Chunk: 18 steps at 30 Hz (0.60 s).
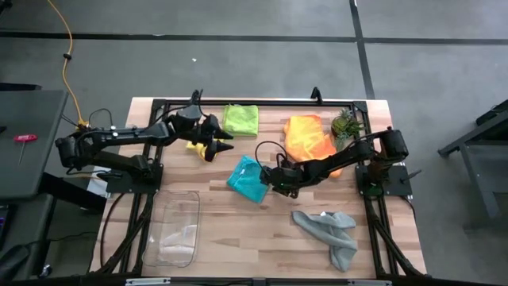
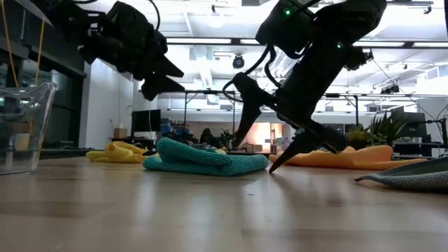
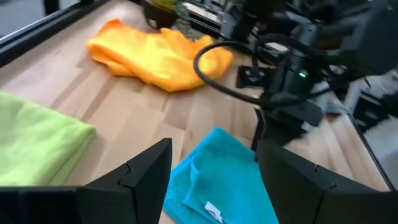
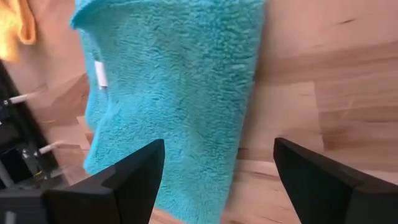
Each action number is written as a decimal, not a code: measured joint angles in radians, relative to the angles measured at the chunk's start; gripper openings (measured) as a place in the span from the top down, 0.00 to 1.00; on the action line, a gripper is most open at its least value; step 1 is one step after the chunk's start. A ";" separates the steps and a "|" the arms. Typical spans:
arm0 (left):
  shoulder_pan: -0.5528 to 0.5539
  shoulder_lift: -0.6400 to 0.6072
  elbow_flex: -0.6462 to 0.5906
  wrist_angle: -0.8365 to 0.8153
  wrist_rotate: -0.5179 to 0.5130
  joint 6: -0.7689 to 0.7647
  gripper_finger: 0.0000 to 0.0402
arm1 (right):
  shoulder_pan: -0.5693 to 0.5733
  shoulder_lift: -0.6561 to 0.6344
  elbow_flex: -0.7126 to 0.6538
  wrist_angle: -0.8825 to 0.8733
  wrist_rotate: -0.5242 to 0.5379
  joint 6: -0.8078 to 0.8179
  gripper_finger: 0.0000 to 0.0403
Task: Fold microfiber towels
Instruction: Stack the blue microfiber towel on the green microfiber towel
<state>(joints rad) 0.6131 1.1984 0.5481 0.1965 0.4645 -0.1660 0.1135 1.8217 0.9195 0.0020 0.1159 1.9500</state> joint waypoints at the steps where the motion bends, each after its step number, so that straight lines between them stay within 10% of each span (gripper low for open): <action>1: -0.005 0.000 -0.010 0.018 -0.026 -0.016 0.44 | -0.004 0.014 0.001 0.025 -0.020 -0.013 0.27; 11: -0.019 -0.001 -0.016 0.327 -0.033 -0.240 0.44 | -0.032 0.063 0.008 0.122 -0.054 0.014 0.29; 18: -0.003 -0.027 0.003 0.668 -0.029 -0.418 0.44 | -0.045 0.111 0.011 0.126 -0.041 -0.001 0.53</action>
<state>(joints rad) 0.6103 1.1715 0.5507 0.8649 0.4357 -0.5840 0.0689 1.9322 0.9310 0.1281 0.0747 1.9494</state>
